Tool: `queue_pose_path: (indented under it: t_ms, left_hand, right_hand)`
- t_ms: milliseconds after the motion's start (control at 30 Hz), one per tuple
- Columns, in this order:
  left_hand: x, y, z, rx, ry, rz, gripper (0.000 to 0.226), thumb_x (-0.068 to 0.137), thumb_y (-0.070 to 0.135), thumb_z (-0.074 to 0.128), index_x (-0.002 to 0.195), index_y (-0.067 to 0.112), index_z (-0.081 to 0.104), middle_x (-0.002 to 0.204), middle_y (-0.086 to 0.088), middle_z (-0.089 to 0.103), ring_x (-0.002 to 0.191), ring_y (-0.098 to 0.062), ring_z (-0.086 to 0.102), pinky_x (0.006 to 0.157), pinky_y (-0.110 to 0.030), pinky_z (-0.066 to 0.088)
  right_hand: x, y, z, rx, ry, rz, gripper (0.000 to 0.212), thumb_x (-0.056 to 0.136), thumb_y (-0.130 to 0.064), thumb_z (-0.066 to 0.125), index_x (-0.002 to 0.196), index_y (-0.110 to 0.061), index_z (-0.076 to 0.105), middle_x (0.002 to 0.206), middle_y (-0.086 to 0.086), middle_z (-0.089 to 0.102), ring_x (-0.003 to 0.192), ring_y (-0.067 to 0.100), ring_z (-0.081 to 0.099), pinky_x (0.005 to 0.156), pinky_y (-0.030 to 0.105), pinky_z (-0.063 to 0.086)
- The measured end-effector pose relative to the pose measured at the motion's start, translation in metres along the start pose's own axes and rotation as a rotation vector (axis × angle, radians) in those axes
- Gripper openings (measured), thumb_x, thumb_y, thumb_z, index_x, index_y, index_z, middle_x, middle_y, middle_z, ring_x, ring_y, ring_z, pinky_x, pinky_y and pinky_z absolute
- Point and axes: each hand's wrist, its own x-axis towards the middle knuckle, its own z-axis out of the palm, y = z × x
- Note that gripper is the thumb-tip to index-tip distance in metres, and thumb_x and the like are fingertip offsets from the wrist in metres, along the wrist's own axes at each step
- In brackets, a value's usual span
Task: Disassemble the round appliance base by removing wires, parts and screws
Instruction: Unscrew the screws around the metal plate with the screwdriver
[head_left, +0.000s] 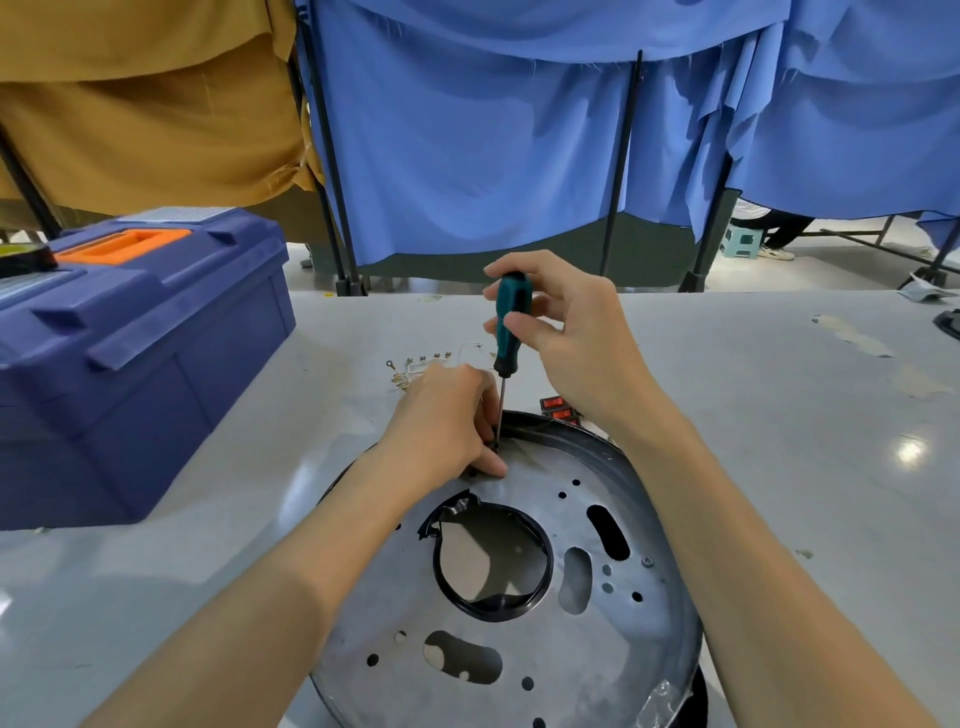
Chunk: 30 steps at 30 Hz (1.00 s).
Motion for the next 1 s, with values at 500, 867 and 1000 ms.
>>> queue_pose_path:
  t_ms: [500, 867, 1000]
  left_hand:
    - [-0.004, -0.005, 0.002, -0.082, 0.012, -0.012, 0.041, 0.056, 0.017, 0.094, 0.08, 0.015, 0.061, 0.076, 0.0, 0.071, 0.073, -0.015, 0.068, 0.076, -0.038, 0.058]
    - [-0.007, -0.009, 0.006, -0.094, 0.042, -0.009, 0.041, 0.057, 0.02, 0.093, 0.082, 0.017, 0.062, 0.076, 0.003, 0.071, 0.074, -0.013, 0.067, 0.078, -0.038, 0.057]
    - [-0.008, -0.01, 0.007, -0.114, 0.055, -0.01, 0.04, 0.058, 0.019, 0.093, 0.085, 0.014, 0.063, 0.075, 0.003, 0.07, 0.074, -0.013, 0.067, 0.078, -0.039, 0.057]
  right_hand:
    - [0.003, -0.006, 0.008, 0.034, -0.001, 0.046, 0.022, 0.091, -0.014, 0.065, 0.112, -0.021, 0.062, 0.108, 0.002, 0.061, 0.091, 0.013, 0.064, 0.085, 0.027, 0.055]
    - [0.008, -0.007, 0.008, 0.041, -0.026, 0.072, 0.026, 0.091, 0.004, 0.057, 0.111, -0.011, 0.063, 0.099, 0.009, 0.065, 0.081, 0.017, 0.069, 0.083, 0.038, 0.058]
    - [0.004, -0.003, 0.019, -0.085, 0.018, 0.06, 0.031, 0.081, -0.028, 0.077, 0.108, -0.026, 0.062, 0.108, 0.003, 0.053, 0.09, 0.009, 0.056, 0.08, 0.021, 0.05]
